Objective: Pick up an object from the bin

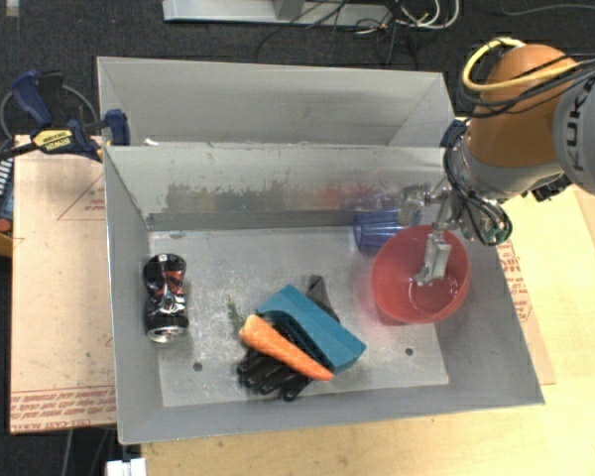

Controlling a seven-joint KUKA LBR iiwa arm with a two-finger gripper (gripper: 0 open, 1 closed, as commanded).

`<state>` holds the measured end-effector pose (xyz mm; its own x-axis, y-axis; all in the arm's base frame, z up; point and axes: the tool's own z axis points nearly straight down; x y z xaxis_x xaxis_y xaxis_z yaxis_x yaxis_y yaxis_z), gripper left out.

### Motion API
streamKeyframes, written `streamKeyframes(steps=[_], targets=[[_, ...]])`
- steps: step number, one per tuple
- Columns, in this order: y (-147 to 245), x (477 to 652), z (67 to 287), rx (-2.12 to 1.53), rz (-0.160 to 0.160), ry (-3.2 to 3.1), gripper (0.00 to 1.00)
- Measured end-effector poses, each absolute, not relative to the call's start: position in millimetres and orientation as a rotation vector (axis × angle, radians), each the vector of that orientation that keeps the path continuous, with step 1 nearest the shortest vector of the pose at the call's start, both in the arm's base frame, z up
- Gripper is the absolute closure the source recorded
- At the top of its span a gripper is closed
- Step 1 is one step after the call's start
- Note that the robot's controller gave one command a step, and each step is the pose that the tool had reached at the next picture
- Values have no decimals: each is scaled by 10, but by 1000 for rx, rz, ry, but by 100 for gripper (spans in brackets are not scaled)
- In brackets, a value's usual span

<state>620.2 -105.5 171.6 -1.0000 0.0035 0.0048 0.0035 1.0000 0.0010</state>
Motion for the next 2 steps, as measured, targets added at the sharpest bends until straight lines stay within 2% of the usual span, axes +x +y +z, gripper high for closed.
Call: streamKeyframes(steps=[1, 2], targets=[[-1048, 6215, 1769, -1, 0, -3144, 0], [-1531, 6501, 1471, 103, -1, -3138, 0]])
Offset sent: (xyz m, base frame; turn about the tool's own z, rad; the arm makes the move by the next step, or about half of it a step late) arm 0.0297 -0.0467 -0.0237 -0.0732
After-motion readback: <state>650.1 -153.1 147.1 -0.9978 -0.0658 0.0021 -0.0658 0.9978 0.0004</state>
